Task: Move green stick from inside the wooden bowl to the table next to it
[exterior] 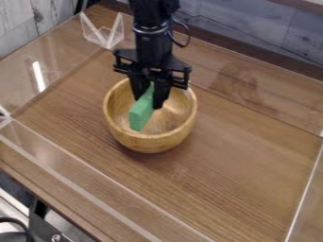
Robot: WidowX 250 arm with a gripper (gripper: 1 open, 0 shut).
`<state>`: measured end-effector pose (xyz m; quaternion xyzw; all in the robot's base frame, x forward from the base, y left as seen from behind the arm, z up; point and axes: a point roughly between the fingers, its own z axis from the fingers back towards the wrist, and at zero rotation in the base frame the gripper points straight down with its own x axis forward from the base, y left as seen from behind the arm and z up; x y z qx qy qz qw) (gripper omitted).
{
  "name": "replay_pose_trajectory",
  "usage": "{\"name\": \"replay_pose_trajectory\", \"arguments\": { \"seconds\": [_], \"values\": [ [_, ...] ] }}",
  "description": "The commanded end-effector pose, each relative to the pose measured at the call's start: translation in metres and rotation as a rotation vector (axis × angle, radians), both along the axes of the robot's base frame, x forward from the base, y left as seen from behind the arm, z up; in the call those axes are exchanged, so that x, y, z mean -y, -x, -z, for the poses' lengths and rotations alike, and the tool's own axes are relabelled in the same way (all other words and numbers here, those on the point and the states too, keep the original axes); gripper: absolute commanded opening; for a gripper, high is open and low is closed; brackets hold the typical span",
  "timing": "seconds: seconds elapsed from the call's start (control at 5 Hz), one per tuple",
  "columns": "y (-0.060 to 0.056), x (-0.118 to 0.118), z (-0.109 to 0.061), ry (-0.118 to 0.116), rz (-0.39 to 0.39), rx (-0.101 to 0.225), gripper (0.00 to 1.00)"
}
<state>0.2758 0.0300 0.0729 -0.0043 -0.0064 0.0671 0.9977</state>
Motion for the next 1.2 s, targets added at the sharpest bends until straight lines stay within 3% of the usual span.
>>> {"name": "replay_pose_trajectory", "arguments": {
  "seconds": [0.0, 0.2, 0.6, 1.0],
  "values": [
    [-0.006, 0.01, -0.019, 0.004, 0.015, 0.07, 0.0],
    [-0.004, 0.024, -0.018, 0.015, 0.034, 0.065, 0.0],
    [0.001, 0.072, -0.008, 0.037, 0.091, 0.056, 0.0],
    [0.009, 0.12, 0.01, 0.048, 0.121, 0.052, 0.0]
  ]
}}
